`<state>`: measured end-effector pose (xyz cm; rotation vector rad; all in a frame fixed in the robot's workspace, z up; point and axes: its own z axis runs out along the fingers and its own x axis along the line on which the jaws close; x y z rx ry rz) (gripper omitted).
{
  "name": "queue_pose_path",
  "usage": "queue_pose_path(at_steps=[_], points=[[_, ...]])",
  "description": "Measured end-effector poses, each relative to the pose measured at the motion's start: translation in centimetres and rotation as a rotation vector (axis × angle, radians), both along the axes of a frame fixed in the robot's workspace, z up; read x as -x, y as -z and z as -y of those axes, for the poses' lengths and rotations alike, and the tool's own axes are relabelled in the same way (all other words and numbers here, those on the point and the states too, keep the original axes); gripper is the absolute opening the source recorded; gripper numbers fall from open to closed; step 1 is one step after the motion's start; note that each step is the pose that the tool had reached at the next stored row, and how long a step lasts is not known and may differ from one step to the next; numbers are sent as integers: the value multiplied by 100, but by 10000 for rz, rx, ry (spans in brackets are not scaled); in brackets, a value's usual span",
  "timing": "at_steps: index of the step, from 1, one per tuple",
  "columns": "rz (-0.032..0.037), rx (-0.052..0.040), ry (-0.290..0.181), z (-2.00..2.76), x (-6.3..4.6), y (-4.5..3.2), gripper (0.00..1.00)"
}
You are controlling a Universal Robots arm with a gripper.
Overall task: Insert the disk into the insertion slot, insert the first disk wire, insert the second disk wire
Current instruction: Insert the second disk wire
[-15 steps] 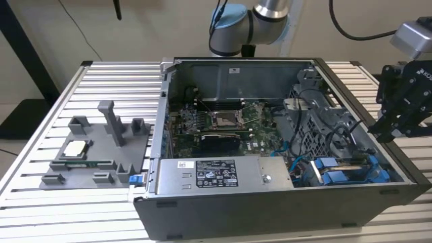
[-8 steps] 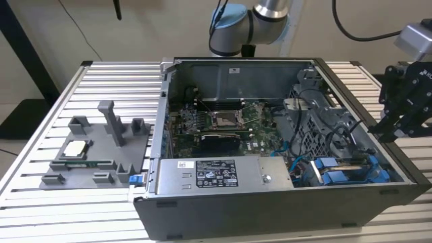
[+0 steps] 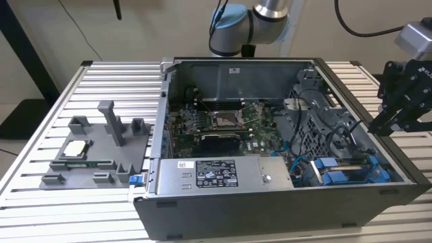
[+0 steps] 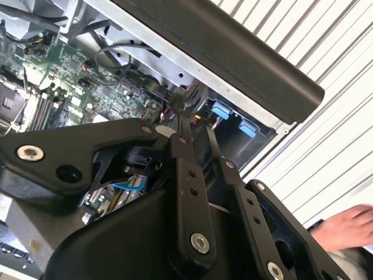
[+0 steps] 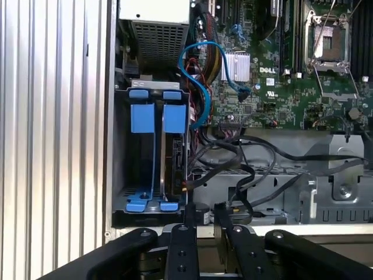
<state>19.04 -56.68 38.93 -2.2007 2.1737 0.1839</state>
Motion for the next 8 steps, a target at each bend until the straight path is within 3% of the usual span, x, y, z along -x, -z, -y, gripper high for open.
queue_pose_path(at_steps=[7,8], points=[[0,-2,0,0,-3,1,27],[-60,0,-3,0,-15,1,27]])
